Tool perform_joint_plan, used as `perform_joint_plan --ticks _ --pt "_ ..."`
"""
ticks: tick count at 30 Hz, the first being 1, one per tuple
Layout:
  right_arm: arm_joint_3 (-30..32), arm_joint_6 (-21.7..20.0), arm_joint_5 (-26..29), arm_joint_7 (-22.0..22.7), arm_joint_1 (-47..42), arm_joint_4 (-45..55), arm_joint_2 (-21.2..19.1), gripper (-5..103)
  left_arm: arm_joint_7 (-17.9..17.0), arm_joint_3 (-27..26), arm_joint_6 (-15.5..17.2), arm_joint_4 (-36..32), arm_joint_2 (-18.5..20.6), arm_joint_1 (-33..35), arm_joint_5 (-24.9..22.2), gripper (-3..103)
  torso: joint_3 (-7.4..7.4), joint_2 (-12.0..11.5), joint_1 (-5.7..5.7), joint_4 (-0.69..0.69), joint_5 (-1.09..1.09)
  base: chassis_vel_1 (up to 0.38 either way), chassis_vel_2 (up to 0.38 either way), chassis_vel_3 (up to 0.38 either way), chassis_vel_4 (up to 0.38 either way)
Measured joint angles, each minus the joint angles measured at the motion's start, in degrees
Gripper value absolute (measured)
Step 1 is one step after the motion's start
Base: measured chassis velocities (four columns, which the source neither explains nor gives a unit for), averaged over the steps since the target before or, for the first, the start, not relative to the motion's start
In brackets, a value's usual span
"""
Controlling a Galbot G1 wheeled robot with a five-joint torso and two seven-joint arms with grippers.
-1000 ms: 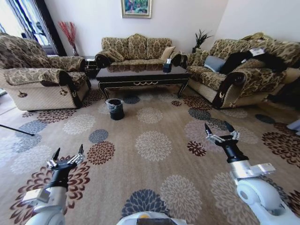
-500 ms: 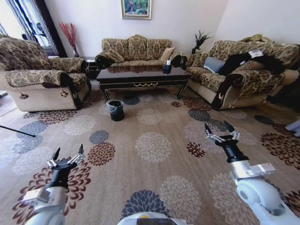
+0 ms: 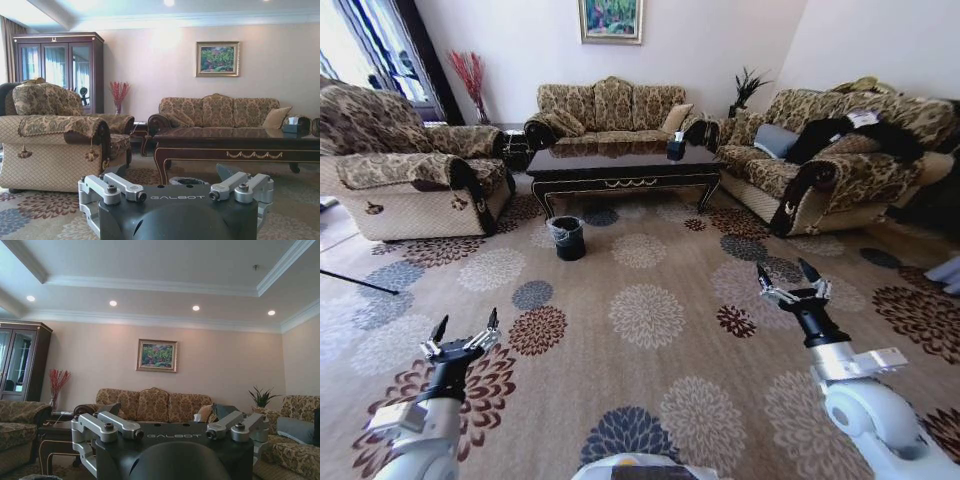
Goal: Move to the front of the table and pick up the trash from the floor, then place it into the trash bin.
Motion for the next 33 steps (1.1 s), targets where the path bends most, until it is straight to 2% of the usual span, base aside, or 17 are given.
perform_joint_plan --ticks 33 --pt "0.0 0.0 0.0 0.0 0.0 0.0 0.0 100 0.0 0.0 0.0 0.0 0.0 0.0 0.0 100 4.85 7.7 2.88 0.00 0.00 0.000 0.000 0.000 0.000"
